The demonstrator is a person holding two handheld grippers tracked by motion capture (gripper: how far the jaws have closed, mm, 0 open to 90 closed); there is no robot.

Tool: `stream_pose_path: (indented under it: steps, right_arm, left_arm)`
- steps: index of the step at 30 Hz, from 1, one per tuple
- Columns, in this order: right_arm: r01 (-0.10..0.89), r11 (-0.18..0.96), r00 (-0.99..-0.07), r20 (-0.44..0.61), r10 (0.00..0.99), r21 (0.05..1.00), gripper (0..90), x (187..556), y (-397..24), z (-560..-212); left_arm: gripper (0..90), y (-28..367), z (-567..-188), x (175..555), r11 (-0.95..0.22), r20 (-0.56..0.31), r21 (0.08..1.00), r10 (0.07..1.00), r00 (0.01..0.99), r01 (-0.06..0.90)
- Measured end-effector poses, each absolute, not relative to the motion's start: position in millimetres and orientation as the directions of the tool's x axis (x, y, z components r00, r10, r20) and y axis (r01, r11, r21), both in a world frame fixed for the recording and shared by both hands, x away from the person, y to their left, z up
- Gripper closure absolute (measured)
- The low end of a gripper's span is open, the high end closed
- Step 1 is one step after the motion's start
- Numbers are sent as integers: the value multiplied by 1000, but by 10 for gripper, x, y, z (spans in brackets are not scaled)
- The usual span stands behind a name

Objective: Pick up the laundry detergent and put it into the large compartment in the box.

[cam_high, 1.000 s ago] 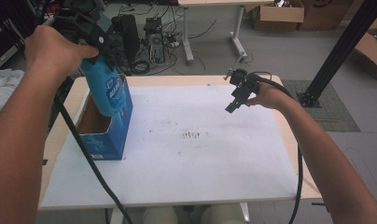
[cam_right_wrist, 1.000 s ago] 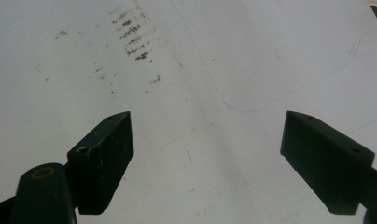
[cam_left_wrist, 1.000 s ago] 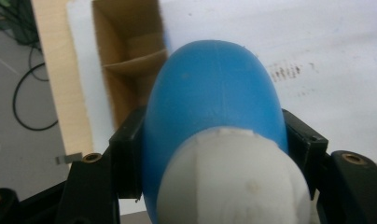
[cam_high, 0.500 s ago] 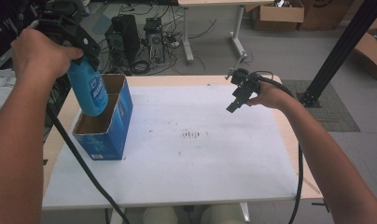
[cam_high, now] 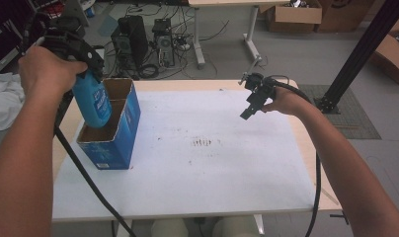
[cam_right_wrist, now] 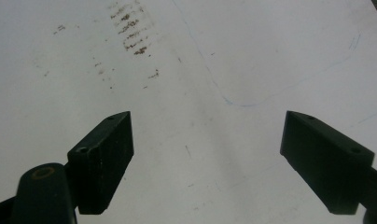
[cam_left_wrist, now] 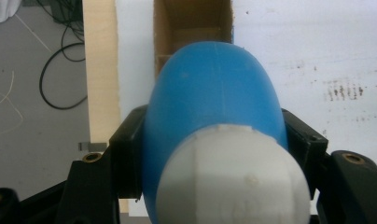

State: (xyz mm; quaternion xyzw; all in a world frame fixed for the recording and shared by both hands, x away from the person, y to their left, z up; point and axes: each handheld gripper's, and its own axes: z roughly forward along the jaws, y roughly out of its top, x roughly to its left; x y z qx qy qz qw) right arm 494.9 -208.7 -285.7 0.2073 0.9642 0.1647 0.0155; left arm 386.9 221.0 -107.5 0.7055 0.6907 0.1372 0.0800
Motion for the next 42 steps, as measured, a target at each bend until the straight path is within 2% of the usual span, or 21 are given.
stream_pose_path:
  steps: [42]
  right_arm:
    - [405, 863, -909, 30, 416, 302, 172, 4932, -2166, -2897]
  left_arm:
    - [381, 2338, -2336, 3985, -68, 64, 298, 997, 51, 952]
